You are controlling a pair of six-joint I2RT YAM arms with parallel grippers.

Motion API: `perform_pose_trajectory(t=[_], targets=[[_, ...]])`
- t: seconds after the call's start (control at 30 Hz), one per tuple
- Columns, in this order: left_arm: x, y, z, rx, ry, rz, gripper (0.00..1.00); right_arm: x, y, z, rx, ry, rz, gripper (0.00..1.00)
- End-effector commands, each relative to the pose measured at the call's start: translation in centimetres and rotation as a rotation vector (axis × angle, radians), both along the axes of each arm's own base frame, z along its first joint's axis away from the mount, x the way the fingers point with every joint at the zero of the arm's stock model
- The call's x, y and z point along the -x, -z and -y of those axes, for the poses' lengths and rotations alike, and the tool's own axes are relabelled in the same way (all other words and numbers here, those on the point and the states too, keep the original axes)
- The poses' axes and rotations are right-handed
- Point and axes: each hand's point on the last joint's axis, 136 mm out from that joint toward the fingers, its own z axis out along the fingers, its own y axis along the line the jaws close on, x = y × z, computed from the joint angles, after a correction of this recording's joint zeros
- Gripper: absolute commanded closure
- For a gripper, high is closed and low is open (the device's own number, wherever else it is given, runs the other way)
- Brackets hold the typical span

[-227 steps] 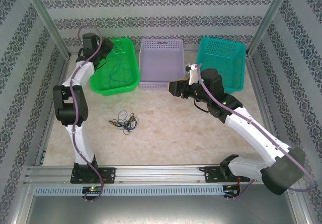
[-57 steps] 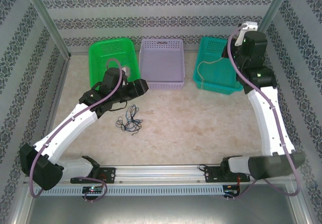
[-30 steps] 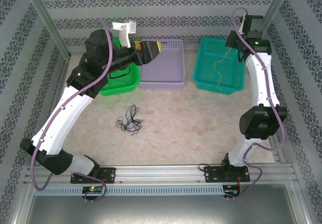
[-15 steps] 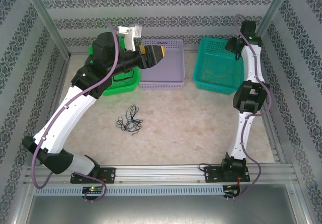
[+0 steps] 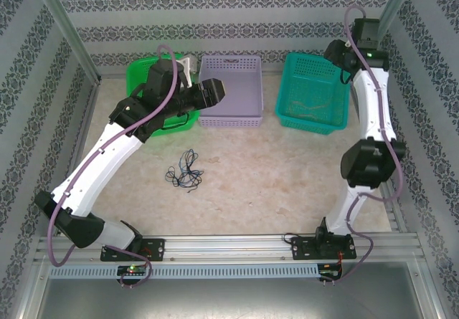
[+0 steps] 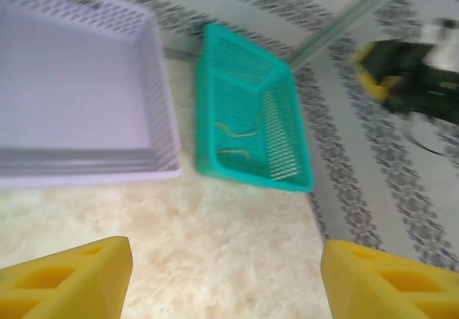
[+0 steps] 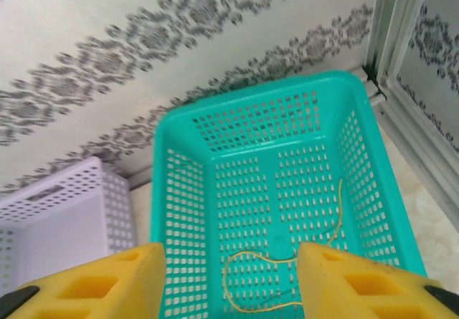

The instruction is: Untangle the cables

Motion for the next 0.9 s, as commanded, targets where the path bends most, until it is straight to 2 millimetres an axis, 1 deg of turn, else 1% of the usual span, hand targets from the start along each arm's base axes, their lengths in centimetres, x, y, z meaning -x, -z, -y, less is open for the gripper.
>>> perform_pose_trajectory(t=[0.0, 0.1, 0.13, 0.23, 0.27, 0.3, 0.33, 0.4, 0.47, 0.57, 0.67, 0.8, 0.87], targets=[[1.5, 5.8, -4.9, -0.078, -0.214, -0.227, 0.31, 2.2, -1.9, -3.2, -0.022, -0.047, 0.059, 0.48], [3.3, 10.8, -7.5, -0.106, -0.297, -0.39, 0.32, 5.1, -0.9, -7.5, -0.082, -0.124, 0.062, 0.49], [4.1, 12.4, -8.2, -0.121, -0.316, -0.438, 0.33, 6.2, -0.2, -9.5, -0.099, -0.163, 0.054, 0.49], [6.4, 17.2, -9.8, -0.165, -0.354, -0.564, 0.34, 9.9, 2.8, -16.6, -0.144, -0.324, -0.001, 0.48], [7.1, 18.7, -10.0, -0.171, -0.352, -0.6, 0.35, 11.4, 4.4, -19.3, -0.163, -0.386, -0.035, 0.43], [7.9, 20.1, -10.1, -0.174, -0.35, -0.635, 0.35, 13.0, 6.1, -21.9, -0.182, -0.448, -0.077, 0.42], [8.5, 21.4, -10.1, -0.178, -0.346, -0.666, 0.34, 14.5, 7.6, -24.0, -0.198, -0.496, -0.118, 0.42], [9.6, 23.9, -10.0, -0.173, -0.345, -0.726, 0.33, 17.8, 10.9, -28.5, -0.241, -0.595, -0.207, 0.45], [10.6, 25.8, -10.0, -0.165, -0.358, -0.78, 0.32, 20.5, 13.2, -32.1, -0.304, -0.687, -0.274, 0.5], [11.2, 28.1, -9.9, -0.147, -0.373, -0.833, 0.3, 23.0, 16.0, -35.4, -0.392, -0.739, -0.373, 0.52], [11.4, 30.0, -10.0, -0.153, -0.401, -0.864, 0.28, 24.6, 18.3, -37.6, -0.44, -0.765, -0.474, 0.53], [10.7, 32.2, -10.0, -0.141, -0.446, -0.878, 0.28, 25.8, 20.7, -39.9, -0.513, -0.758, -0.565, 0.52], [10.5, 33.4, -10.1, -0.141, -0.468, -0.885, 0.29, 26.2, 21.7, -40.5, -0.543, -0.739, -0.599, 0.52]])
